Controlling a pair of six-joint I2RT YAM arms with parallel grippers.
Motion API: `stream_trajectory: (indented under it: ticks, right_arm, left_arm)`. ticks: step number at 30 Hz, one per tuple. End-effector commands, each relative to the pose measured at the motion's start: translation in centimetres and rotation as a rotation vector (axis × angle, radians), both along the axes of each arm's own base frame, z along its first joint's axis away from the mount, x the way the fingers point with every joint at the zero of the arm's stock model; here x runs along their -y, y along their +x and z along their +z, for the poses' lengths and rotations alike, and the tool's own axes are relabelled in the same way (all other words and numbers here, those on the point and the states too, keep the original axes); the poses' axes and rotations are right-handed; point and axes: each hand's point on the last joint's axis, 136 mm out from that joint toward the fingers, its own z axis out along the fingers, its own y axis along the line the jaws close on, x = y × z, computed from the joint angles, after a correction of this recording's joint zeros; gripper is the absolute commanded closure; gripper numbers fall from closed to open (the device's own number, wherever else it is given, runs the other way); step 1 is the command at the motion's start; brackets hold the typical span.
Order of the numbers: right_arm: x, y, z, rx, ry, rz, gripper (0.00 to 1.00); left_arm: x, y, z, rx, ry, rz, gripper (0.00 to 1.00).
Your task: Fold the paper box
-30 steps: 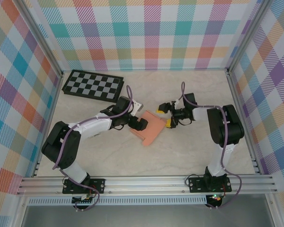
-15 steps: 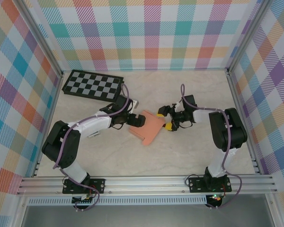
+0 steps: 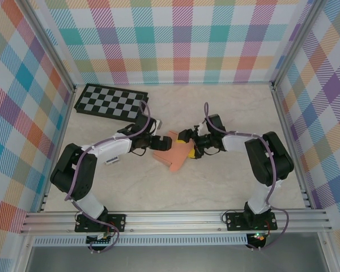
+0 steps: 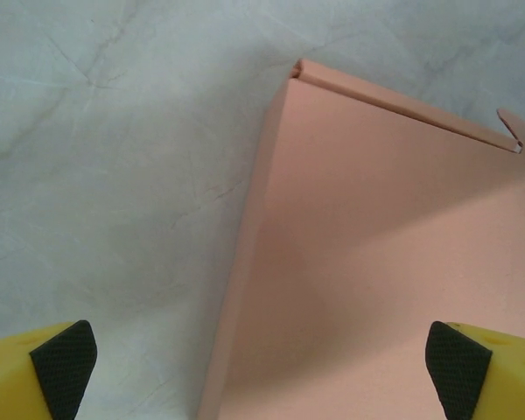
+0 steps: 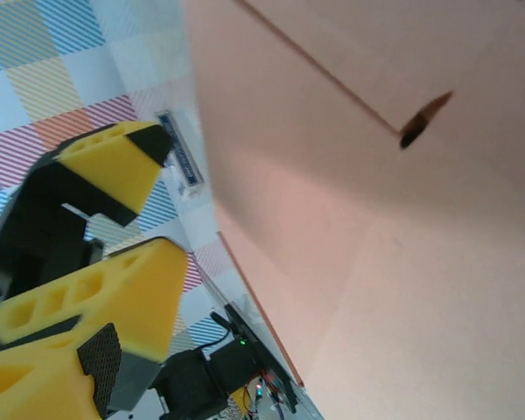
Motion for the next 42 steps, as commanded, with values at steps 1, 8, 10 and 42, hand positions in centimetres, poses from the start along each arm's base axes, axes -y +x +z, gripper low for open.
stream_trajectory:
  ticks: [1,8,10,42]
  right_arm:
    - [-1.5,0.7,3.1,0.06,0.036,0.03,0.12]
    - [-3.6,1.4,4.2,0.067,0.047,0.07,0.12]
    - [-4.3,1.8,4.6,0.071,0.048,0.084,0.12]
    - [-14.0,2.8,8.3,0.098,0.014,0.292,0.12]
  left_arm:
    - [-1.1,0.9,0.7,-0.013,-0.082,0.055,0.01]
    - [-5.3,2.7,2.1,0.007,-0.154,0.187,0.01]
    - [-6.8,3.2,2.5,0.016,-0.172,0.233,0.0]
    - [-15.1,3.7,5.2,0.051,-0.371,0.533,0.0]
